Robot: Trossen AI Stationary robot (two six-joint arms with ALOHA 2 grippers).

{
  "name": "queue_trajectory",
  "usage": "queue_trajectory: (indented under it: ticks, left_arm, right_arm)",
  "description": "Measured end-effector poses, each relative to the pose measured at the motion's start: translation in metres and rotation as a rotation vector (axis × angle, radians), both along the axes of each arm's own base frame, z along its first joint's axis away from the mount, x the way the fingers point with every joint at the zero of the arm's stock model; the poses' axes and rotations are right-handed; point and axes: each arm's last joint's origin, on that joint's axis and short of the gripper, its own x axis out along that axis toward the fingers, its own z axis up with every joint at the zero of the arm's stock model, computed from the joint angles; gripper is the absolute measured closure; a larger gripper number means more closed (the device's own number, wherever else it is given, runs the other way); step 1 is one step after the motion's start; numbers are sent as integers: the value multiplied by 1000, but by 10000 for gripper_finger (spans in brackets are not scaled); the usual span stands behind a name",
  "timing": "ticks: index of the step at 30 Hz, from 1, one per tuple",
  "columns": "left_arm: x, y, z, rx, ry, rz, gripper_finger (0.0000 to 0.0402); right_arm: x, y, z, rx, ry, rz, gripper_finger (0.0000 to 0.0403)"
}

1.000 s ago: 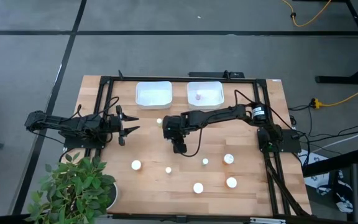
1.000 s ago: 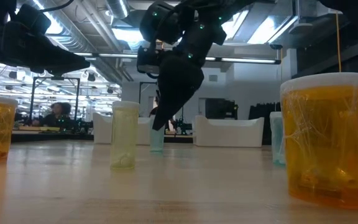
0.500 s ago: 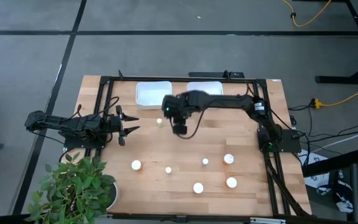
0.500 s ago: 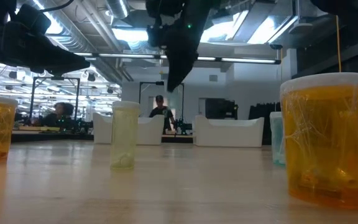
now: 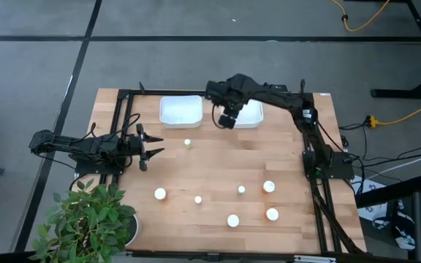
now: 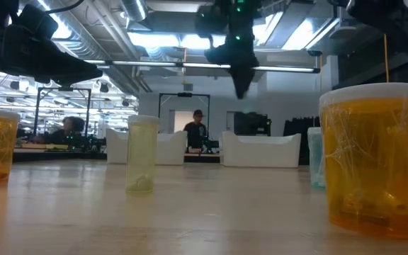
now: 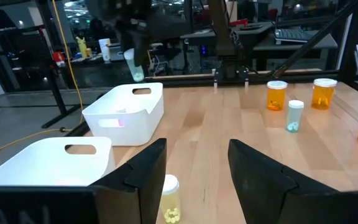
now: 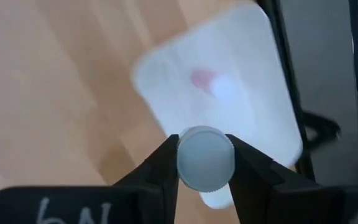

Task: Pick and place medicine bottles into bin by pill shape (circle, oval)
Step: Put the blue pill bottle into the right white bin

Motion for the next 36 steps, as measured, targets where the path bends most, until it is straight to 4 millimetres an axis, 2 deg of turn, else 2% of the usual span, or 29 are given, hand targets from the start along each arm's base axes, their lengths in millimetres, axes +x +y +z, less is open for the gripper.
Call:
queue_trajectory:
  ticks: [4,9,20,24,26,30,36]
  left_arm:
    - [0,0,0,0,0,0,235]
    - [0,0,0,-5,-1,0,235]
    - [0,0,0,0,1,0,235]
    - [0,0,0,0,1,0,235]
    - [0,0,0,0,0,0,235]
    - [0,0,0,0,0,0,235]
    - [0,0,0,0,0,0,235]
  right_arm:
    - [-9,-19,-4,-16,34,-68,292]
    - [-18,-30,0,-17,37,-99,288]
    - [-60,-14,71,-87,-143,-112,286]
    - [-72,-9,85,-106,-192,-117,293]
    - [-80,-5,81,-112,-207,-119,293]
    - [-97,4,47,-110,-262,-130,288]
    - [-116,12,8,-87,-511,-109,286]
